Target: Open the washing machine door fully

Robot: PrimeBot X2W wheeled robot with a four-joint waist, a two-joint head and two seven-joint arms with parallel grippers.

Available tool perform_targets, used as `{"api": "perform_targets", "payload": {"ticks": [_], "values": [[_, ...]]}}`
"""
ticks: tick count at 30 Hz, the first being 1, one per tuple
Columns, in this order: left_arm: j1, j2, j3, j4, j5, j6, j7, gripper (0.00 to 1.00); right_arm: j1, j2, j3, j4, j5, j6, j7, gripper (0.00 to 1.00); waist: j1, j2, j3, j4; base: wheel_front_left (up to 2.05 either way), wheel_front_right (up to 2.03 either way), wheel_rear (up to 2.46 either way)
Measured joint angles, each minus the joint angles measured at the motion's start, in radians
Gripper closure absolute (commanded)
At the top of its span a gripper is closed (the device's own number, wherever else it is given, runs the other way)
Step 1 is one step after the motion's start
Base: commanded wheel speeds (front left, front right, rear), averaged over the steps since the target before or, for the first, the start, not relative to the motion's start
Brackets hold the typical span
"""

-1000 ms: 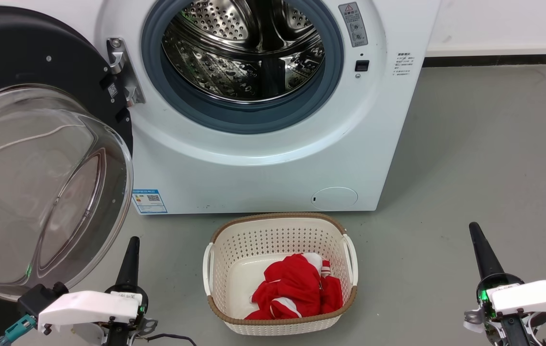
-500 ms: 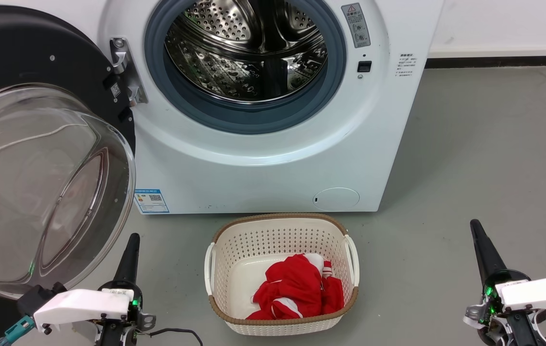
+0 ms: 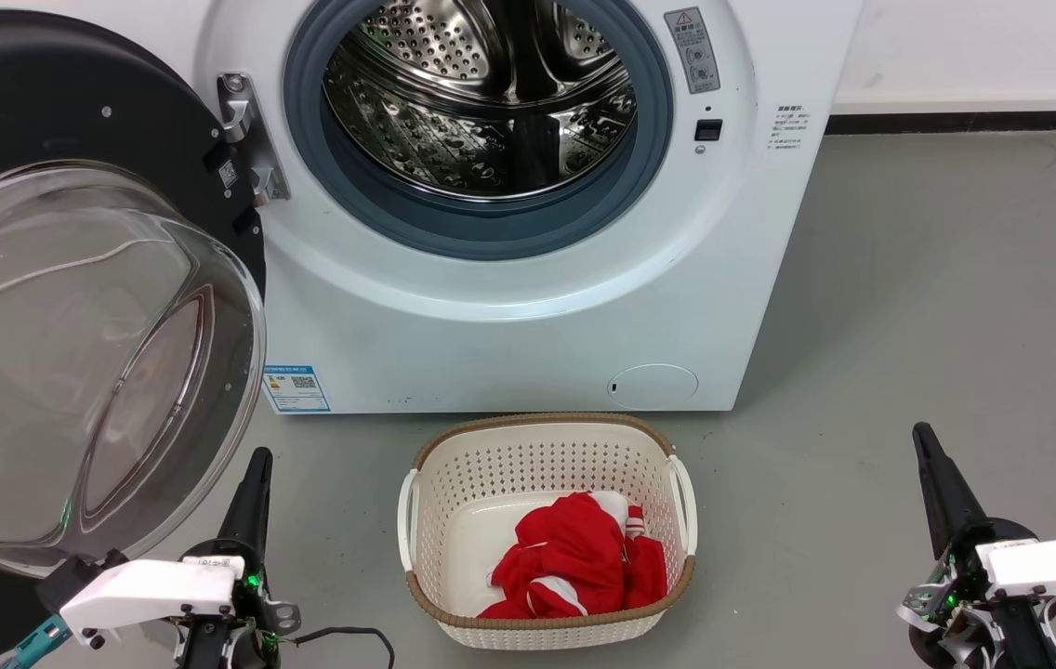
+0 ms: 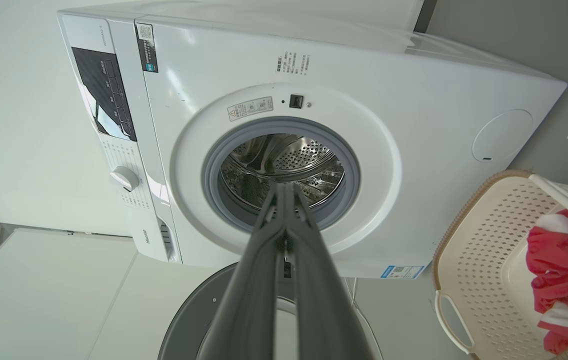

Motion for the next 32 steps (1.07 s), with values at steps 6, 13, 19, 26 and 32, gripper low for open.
{"api": "perform_targets", "payload": {"ticks": [6, 13, 19, 26, 32], "values": [[-0.002, 0.0, 0.003, 0.003, -0.038, -0.002, 0.009, 1.0, -0.004, 0.0, -0.003, 0.003, 0.036, 0.0, 0.009, 1.0, 0.0, 0.0, -0.001, 0.002, 0.0, 0.0, 0.0], [-0.01, -0.001, 0.006, 0.006, -0.095, -0.005, 0.023, 1.0, -0.013, 0.001, -0.009, 0.009, 0.092, 0.0, 0.022, 1.0, -0.0001, 0.0, -0.001, 0.004, 0.0, 0.0, 0.0], [-0.012, -0.001, 0.009, 0.009, -0.137, -0.009, 0.033, 1.0, -0.015, 0.001, -0.013, 0.014, 0.133, 0.0, 0.031, 1.0, 0.0, 0.0, -0.002, 0.007, 0.0, 0.0, 0.0], [-0.012, -0.001, 0.009, 0.009, -0.14, -0.009, 0.034, 1.0, -0.016, 0.002, -0.015, 0.015, 0.135, 0.0, 0.032, 1.0, 0.0, 0.0, -0.002, 0.007, 0.0, 0.0, 0.0], [-0.012, -0.001, 0.009, 0.009, -0.14, -0.009, 0.034, 1.0, -0.016, 0.003, -0.016, 0.015, 0.135, 0.0, 0.035, 1.0, 0.0, 0.0, -0.002, 0.007, 0.0, 0.0, 0.0]]}}
